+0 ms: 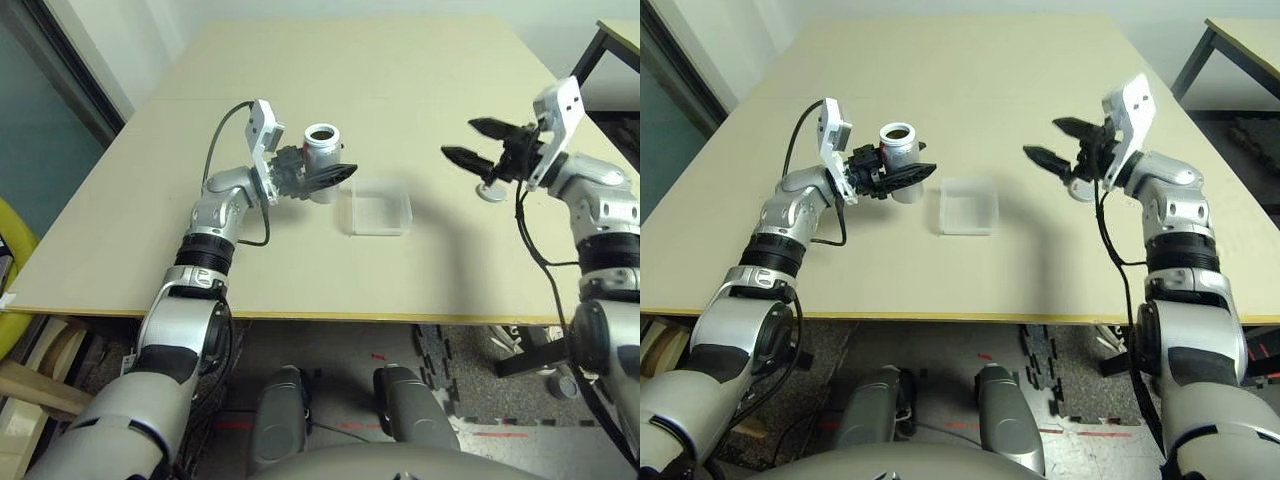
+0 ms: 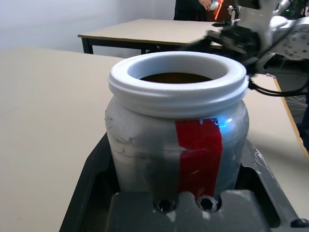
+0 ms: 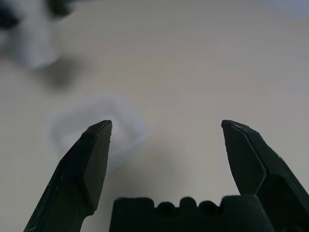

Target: Pour the medicine from the bottle into the box.

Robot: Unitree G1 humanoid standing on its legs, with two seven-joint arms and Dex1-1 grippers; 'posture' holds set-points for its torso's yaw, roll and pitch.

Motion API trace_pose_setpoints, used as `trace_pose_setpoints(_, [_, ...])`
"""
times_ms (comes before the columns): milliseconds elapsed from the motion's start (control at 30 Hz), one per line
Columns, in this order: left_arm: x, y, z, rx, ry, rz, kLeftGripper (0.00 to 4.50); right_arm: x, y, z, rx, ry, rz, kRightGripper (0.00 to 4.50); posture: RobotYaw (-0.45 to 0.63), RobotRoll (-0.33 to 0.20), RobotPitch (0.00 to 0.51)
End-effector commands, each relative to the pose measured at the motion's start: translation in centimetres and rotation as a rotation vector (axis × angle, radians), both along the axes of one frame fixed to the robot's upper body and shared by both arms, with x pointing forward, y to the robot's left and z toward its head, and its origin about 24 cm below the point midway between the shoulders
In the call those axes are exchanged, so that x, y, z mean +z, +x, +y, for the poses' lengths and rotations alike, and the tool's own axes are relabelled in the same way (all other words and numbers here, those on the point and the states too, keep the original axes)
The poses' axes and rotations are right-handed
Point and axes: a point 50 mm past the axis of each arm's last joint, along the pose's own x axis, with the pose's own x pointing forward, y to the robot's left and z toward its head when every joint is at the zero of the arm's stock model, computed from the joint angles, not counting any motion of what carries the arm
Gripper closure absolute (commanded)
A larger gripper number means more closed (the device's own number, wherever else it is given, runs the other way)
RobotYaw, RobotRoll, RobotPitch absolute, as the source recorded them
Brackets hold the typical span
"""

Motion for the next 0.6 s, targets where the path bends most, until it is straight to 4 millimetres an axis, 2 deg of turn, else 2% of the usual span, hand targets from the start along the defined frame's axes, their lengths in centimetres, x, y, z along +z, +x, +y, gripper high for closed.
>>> trace_pose_setpoints(33, [0.1, 0.2, 0.2, 0.005, 0.025, -0.003, 1.74, -0.2, -1.4, -0.1, 0.103, -0.065, 0.033, 0.0, -0.25, 0.0, 0.08])
trace_pose_setpoints(233, [0.2, 0.6, 0.8, 0.031, 0.063, -0.005, 1.74, -1.4, -2.5, -0.1, 0.161, -0.145, 0.088, 0.0, -0.26, 0.0, 0.084])
trace_pose_setpoints(600, [0.5, 1.7, 1.3, 0.11, 0.218, -0.038, 1.74, -2.6, -2.7, 0.8, 0.165, -0.131, 0.114, 0.0, -0.27, 0.0, 0.083])
